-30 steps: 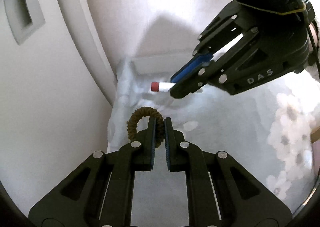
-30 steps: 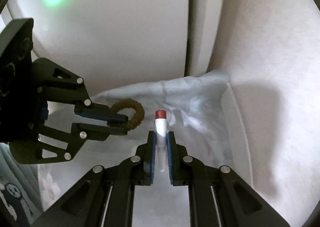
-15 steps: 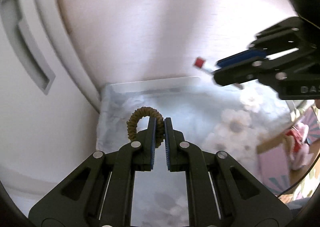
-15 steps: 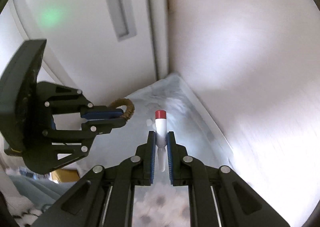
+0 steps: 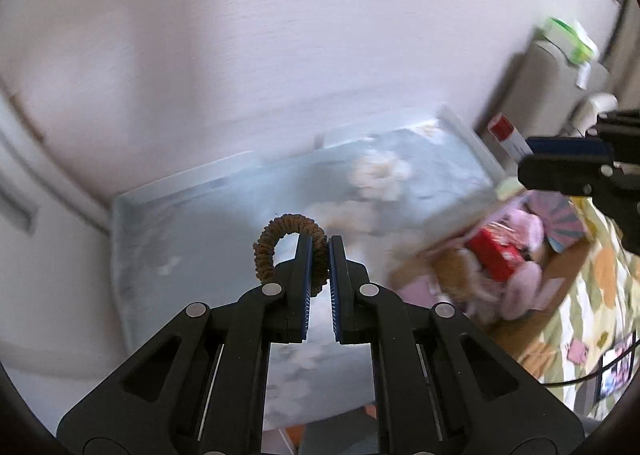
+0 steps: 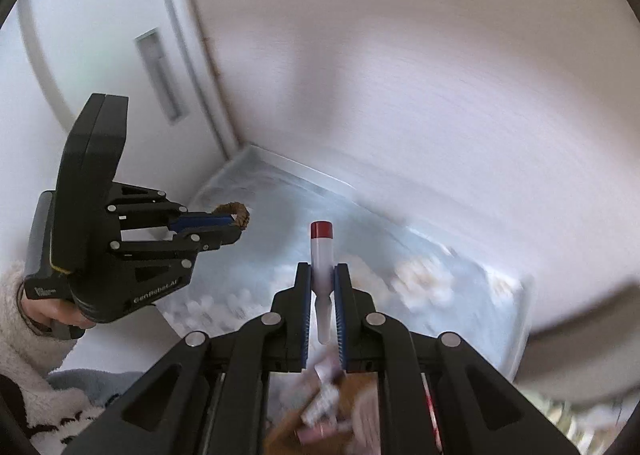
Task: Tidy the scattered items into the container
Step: 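Carry hair tie and white tube into the cardboard box and open both tools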
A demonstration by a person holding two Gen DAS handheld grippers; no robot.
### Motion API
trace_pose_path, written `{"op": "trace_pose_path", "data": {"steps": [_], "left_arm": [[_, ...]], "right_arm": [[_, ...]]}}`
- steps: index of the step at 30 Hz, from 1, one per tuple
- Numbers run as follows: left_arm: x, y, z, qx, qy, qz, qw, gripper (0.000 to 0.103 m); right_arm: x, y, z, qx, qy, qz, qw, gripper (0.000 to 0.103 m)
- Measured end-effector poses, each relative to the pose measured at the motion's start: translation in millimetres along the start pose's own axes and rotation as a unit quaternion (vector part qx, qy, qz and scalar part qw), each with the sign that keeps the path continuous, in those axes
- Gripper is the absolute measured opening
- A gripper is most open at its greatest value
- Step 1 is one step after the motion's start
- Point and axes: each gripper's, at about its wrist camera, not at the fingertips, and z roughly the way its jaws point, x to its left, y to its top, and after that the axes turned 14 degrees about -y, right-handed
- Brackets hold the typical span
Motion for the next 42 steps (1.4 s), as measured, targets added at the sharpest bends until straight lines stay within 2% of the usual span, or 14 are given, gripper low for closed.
{"op": "trace_pose_path", "data": {"steps": [6, 11, 18, 23, 24, 25, 26, 27, 28, 29, 33, 36, 42], "left_arm": [[-64, 7, 24, 0.028, -0.023, 0.054, 0.9978, 0.007], [-107, 4, 49, 0.068, -0.033, 0.082, 0.9937, 0.007], [-141, -11, 90, 0.121, -0.030, 0.102, 0.9869, 0.007], [-150, -15, 101, 0.134, -0.024, 0.107, 0.9849, 0.009], [-151, -15, 102, 0.136, -0.025, 0.106, 0.9847, 0.012], [-152, -15, 105, 0.142, -0.026, 0.102, 0.9842, 0.031], [-153, -14, 108, 0.149, -0.024, 0.097, 0.9837, 0.074], [-154, -14, 112, 0.156, -0.018, 0.092, 0.9833, 0.095], [-155, -14, 113, 0.153, -0.012, 0.090, 0.9840, 0.102], [-156, -14, 111, 0.145, -0.010, 0.090, 0.9852, 0.102], [-157, -10, 102, 0.129, 0.014, 0.082, 0.9882, 0.102], [-156, -6, 93, 0.107, 0.032, 0.079, 0.9906, 0.102], [-148, 0, 76, 0.080, 0.030, 0.065, 0.9942, 0.102]], "right_arm": [[-48, -58, -13, 0.026, -0.055, 0.074, 0.995, 0.010], [-75, -102, -3, 0.059, -0.083, 0.129, 0.986, 0.010], [-103, -148, -1, 0.093, -0.079, 0.173, 0.977, 0.010], [-116, -166, 5, 0.104, -0.073, 0.188, 0.974, 0.010], [-118, -169, 7, 0.107, -0.072, 0.193, 0.973, 0.011], [-121, -171, 9, 0.114, -0.068, 0.199, 0.971, 0.011], [-123, -172, 14, 0.123, -0.066, 0.203, 0.969, 0.019], [-125, -174, 19, 0.136, -0.070, 0.208, 0.966, 0.034], [-127, -175, 21, 0.147, -0.077, 0.213, 0.963, 0.045], [-128, -176, 24, 0.153, -0.082, 0.216, 0.961, 0.063], [-131, -178, 24, 0.153, -0.072, 0.228, 0.959, 0.083], [-128, -177, 23, 0.153, -0.087, 0.216, 0.960, 0.085], [-130, -172, 19, 0.148, -0.094, 0.218, 0.960, 0.085]]}}
